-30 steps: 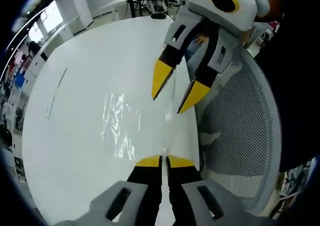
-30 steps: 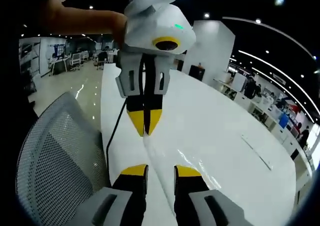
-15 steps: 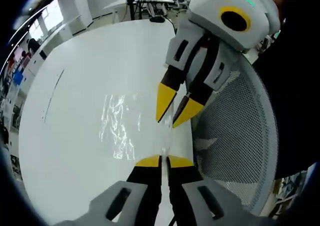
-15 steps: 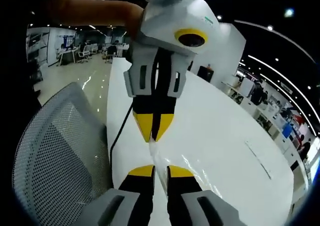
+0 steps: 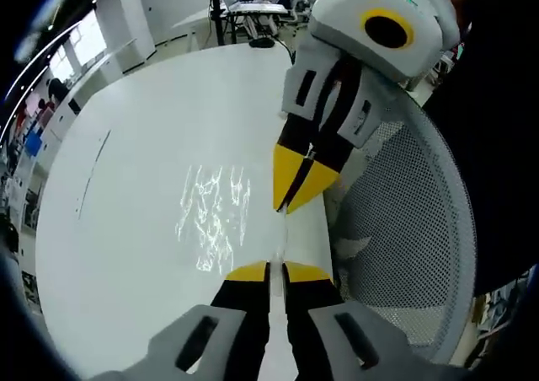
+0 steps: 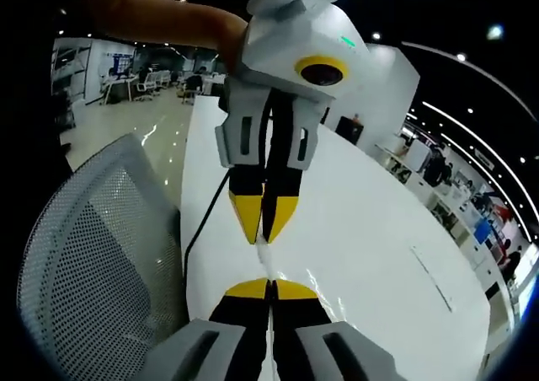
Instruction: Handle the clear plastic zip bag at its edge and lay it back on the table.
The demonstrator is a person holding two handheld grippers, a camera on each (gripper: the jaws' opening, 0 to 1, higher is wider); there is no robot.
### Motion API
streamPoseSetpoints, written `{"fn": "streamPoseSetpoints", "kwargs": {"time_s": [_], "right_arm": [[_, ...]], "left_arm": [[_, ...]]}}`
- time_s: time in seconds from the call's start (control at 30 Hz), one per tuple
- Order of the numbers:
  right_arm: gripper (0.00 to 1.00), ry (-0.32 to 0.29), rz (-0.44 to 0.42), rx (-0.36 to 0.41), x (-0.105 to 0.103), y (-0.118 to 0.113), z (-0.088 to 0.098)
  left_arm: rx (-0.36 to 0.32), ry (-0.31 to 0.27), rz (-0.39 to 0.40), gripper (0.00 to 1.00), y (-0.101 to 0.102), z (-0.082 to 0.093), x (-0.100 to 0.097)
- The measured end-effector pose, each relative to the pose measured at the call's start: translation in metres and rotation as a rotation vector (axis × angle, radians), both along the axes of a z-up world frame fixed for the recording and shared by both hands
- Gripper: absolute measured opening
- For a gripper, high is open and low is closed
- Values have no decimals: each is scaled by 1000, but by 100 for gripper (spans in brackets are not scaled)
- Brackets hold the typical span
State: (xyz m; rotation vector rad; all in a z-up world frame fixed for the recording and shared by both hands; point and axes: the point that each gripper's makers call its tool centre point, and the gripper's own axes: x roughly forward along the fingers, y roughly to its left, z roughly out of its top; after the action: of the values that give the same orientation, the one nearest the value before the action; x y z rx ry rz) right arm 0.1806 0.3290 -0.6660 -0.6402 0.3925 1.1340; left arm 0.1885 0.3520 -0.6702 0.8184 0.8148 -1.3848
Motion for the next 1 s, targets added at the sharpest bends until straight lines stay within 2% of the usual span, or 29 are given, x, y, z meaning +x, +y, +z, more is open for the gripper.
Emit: {"fn": "streamPoseSetpoints", "kwargs": {"time_s": [0.07,0.33,0.7,1.0], "right_arm": [[0,-1,1,1,0,0,1],[0,1,2,-9,2,-4,1],[0,18,11,-5,0,-2,2],[0,29,8,-12,0,-6,2]], "left_arm": [[-5,-23,-13,3,0,0,2],[-41,-73,-50,10,-1,1,-1],[-88,-159,-81,4,-6,0,5],[-83,-170,-99,0,-9,-5,4]]}}
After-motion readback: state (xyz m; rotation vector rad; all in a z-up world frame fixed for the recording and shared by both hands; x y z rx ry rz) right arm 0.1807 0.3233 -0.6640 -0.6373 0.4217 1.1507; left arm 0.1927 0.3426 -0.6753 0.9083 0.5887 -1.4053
